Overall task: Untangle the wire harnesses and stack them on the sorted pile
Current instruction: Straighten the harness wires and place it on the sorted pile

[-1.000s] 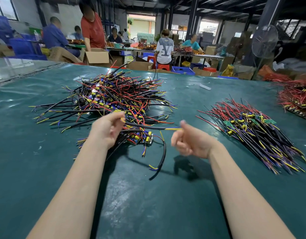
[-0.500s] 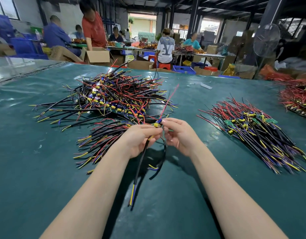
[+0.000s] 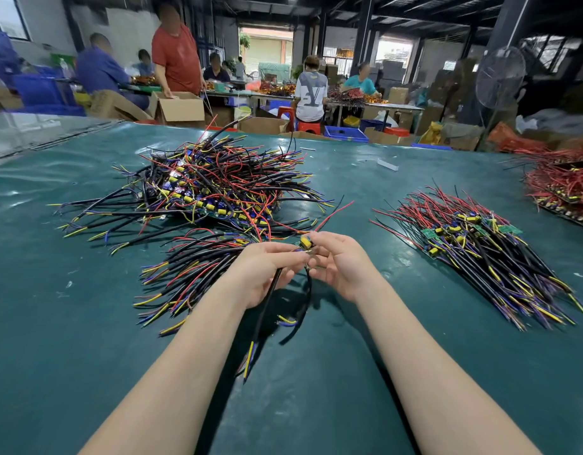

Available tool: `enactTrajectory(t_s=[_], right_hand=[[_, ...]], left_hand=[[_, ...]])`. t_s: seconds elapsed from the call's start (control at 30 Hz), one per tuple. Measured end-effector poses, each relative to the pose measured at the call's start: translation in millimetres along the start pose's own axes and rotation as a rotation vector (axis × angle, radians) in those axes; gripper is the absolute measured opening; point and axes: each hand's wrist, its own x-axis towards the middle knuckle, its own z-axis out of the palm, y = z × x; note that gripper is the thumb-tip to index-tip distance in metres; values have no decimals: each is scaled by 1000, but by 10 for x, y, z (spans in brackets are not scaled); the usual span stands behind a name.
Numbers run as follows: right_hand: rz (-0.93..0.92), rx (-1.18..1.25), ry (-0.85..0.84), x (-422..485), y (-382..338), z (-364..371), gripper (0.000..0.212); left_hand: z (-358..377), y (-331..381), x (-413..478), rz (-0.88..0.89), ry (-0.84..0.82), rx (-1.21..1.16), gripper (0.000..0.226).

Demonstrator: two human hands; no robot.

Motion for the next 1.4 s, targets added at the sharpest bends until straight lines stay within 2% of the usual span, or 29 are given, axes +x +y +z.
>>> enactTrajectory(t_s=[0.1,0.3,0.43,0.6,0.73,0.93,1.0,1.07,1.13,1.17,1.27,1.4], right_hand=[[-6,21,67,16,14,-35,17],[-29,96,49,25,39,-32,13],[-95,136,23,18,37,-48,18],[-151,185,-99,27,53,-26,18],[-181,145,-152,28,59,-39,14],[-256,93,-69,75,111,-40,14],[-251,99,-58,76,117,-33,15],[-253,80,-25,73,116,-46,15],[-259,53,30,75,114,-78,15],[-259,44,51,78,117,-93,16],[-244,25,47,77,120,-82,17],[-227,90,-16,63,100,-62,18]], left_hand=[[34,-29,13,76,-34,108,4],[16,-40,-6,16,-25,156,21],[39,-41,-4,67,44,223,27],[37,-22,-4,137,90,288,31],[41,-7,-12,152,76,300,31],[14,-5,-12,157,-35,384,29],[-16,6,8,199,-10,494,29],[-22,-2,37,310,79,749,28],[0,-34,53,456,179,901,15],[6,-38,43,496,201,887,10],[-42,-22,37,507,181,811,14],[-117,32,3,303,-20,474,18]])
